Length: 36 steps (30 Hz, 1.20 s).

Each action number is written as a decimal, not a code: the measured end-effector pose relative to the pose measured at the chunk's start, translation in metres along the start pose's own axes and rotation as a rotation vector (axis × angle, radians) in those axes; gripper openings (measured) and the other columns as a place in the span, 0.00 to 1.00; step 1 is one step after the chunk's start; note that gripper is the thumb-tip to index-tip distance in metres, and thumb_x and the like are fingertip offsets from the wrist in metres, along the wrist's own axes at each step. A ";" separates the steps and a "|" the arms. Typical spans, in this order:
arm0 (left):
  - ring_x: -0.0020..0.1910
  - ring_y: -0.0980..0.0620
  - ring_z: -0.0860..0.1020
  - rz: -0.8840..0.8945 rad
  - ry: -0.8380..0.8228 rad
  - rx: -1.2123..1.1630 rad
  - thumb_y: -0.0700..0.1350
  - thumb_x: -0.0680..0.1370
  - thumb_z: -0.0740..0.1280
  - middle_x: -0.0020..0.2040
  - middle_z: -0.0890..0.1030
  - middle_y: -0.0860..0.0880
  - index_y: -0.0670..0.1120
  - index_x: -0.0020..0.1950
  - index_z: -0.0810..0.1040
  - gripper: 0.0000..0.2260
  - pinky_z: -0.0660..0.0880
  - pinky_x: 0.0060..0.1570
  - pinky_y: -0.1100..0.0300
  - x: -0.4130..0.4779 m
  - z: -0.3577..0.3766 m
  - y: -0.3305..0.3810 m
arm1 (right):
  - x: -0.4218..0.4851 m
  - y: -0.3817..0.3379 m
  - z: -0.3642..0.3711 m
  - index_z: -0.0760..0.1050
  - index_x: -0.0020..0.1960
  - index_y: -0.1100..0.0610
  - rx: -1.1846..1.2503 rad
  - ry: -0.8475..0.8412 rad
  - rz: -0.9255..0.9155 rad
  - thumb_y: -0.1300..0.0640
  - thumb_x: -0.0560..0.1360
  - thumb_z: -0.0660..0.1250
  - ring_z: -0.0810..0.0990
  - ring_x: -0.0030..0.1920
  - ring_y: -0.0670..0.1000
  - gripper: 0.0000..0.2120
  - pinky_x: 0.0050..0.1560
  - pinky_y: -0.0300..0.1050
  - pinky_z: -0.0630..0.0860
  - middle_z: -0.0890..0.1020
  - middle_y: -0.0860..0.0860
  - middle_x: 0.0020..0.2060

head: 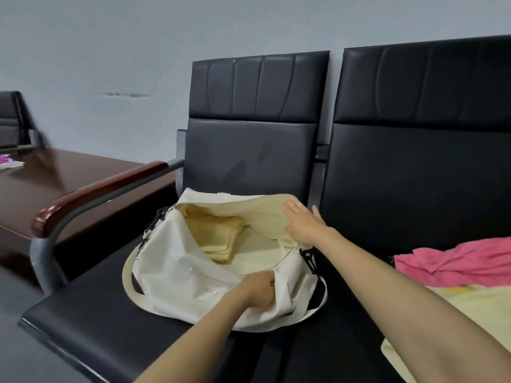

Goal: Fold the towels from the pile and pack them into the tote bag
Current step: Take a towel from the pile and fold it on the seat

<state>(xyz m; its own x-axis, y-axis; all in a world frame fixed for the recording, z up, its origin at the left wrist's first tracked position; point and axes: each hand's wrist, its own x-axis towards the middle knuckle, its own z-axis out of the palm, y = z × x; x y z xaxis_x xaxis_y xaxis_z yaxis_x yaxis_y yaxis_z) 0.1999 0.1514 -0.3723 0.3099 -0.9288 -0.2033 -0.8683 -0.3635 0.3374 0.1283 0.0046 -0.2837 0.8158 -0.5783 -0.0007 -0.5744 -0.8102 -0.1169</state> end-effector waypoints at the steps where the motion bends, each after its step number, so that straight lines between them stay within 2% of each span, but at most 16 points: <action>1: 0.59 0.44 0.75 -0.014 -0.018 -0.053 0.45 0.79 0.56 0.58 0.78 0.48 0.44 0.61 0.74 0.13 0.68 0.52 0.56 0.000 -0.005 -0.001 | 0.001 0.000 -0.001 0.47 0.79 0.54 0.029 -0.008 -0.008 0.60 0.81 0.52 0.37 0.77 0.49 0.28 0.75 0.60 0.41 0.44 0.49 0.78; 3: 0.62 0.45 0.74 -0.028 0.012 -0.165 0.42 0.81 0.56 0.62 0.78 0.47 0.43 0.62 0.76 0.14 0.68 0.55 0.57 0.000 -0.017 -0.002 | -0.002 -0.004 -0.002 0.56 0.77 0.53 0.078 0.006 -0.037 0.58 0.81 0.53 0.42 0.78 0.51 0.24 0.75 0.59 0.44 0.51 0.51 0.78; 7: 0.68 0.48 0.71 -0.035 0.190 -0.334 0.40 0.82 0.56 0.69 0.73 0.46 0.42 0.70 0.72 0.17 0.66 0.62 0.61 -0.010 -0.039 0.008 | -0.025 -0.005 -0.013 0.68 0.71 0.52 0.156 0.071 -0.045 0.59 0.80 0.55 0.63 0.73 0.52 0.20 0.73 0.54 0.57 0.69 0.49 0.72; 9: 0.68 0.47 0.71 -0.021 0.211 -0.367 0.41 0.82 0.56 0.69 0.73 0.45 0.41 0.70 0.72 0.17 0.66 0.64 0.60 -0.018 -0.047 0.019 | -0.046 -0.001 -0.019 0.69 0.70 0.52 0.204 0.063 -0.024 0.59 0.80 0.56 0.68 0.69 0.53 0.19 0.70 0.51 0.63 0.71 0.50 0.70; 13: 0.67 0.47 0.72 0.031 0.233 -0.435 0.40 0.82 0.58 0.68 0.75 0.44 0.41 0.69 0.73 0.16 0.68 0.65 0.56 -0.041 -0.053 0.061 | -0.103 0.018 -0.035 0.70 0.69 0.52 0.310 0.074 0.042 0.57 0.80 0.58 0.74 0.63 0.54 0.18 0.63 0.52 0.72 0.74 0.52 0.66; 18: 0.61 0.51 0.75 0.155 0.200 -0.471 0.42 0.81 0.60 0.63 0.78 0.47 0.44 0.65 0.76 0.14 0.68 0.54 0.65 -0.068 -0.042 0.141 | -0.203 0.069 -0.044 0.71 0.69 0.53 0.276 0.130 0.183 0.54 0.80 0.62 0.73 0.65 0.52 0.18 0.63 0.47 0.71 0.75 0.50 0.66; 20: 0.61 0.52 0.75 0.207 0.153 -0.462 0.44 0.81 0.61 0.62 0.78 0.48 0.45 0.64 0.77 0.13 0.69 0.55 0.65 -0.075 -0.028 0.175 | -0.251 0.095 -0.043 0.72 0.68 0.53 0.316 0.163 0.276 0.53 0.79 0.62 0.75 0.63 0.52 0.18 0.59 0.45 0.71 0.75 0.50 0.66; 24: 0.61 0.51 0.76 0.320 0.061 -0.419 0.45 0.80 0.62 0.63 0.79 0.48 0.45 0.65 0.77 0.14 0.70 0.57 0.63 -0.084 0.006 0.243 | -0.344 0.149 -0.037 0.73 0.67 0.56 0.332 0.251 0.447 0.56 0.79 0.63 0.72 0.66 0.53 0.17 0.63 0.43 0.66 0.74 0.52 0.67; 27: 0.62 0.51 0.75 0.368 -0.016 -0.432 0.45 0.80 0.62 0.65 0.76 0.49 0.45 0.66 0.76 0.15 0.70 0.55 0.63 -0.088 0.031 0.288 | -0.396 0.184 -0.031 0.73 0.67 0.57 0.325 0.291 0.585 0.55 0.79 0.64 0.73 0.65 0.55 0.17 0.63 0.45 0.68 0.74 0.54 0.66; 30: 0.61 0.49 0.75 0.397 -0.061 -0.416 0.45 0.80 0.64 0.65 0.75 0.48 0.44 0.66 0.75 0.15 0.71 0.55 0.60 -0.087 0.056 0.321 | -0.430 0.209 -0.026 0.72 0.67 0.58 0.368 0.313 0.681 0.56 0.79 0.64 0.74 0.63 0.57 0.17 0.60 0.46 0.70 0.73 0.57 0.66; 33: 0.62 0.47 0.74 0.396 -0.088 -0.382 0.45 0.79 0.65 0.67 0.74 0.46 0.44 0.69 0.71 0.19 0.71 0.57 0.58 -0.081 0.080 0.343 | -0.445 0.225 -0.018 0.70 0.69 0.59 0.401 0.339 0.712 0.57 0.79 0.63 0.70 0.67 0.57 0.18 0.63 0.45 0.66 0.71 0.58 0.68; 36: 0.62 0.46 0.74 0.341 -0.082 -0.429 0.45 0.78 0.67 0.66 0.72 0.44 0.43 0.72 0.65 0.24 0.71 0.55 0.58 -0.071 0.101 0.359 | -0.447 0.232 -0.006 0.69 0.70 0.59 0.438 0.409 0.710 0.58 0.79 0.63 0.69 0.68 0.58 0.19 0.66 0.48 0.66 0.70 0.58 0.69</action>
<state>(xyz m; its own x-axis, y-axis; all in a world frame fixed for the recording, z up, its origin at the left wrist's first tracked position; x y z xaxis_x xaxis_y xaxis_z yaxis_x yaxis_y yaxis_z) -0.1727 0.0940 -0.3291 -0.0077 -0.9966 -0.0821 -0.6731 -0.0556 0.7375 -0.3701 0.0750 -0.3042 0.1480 -0.9811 0.1244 -0.7854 -0.1931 -0.5881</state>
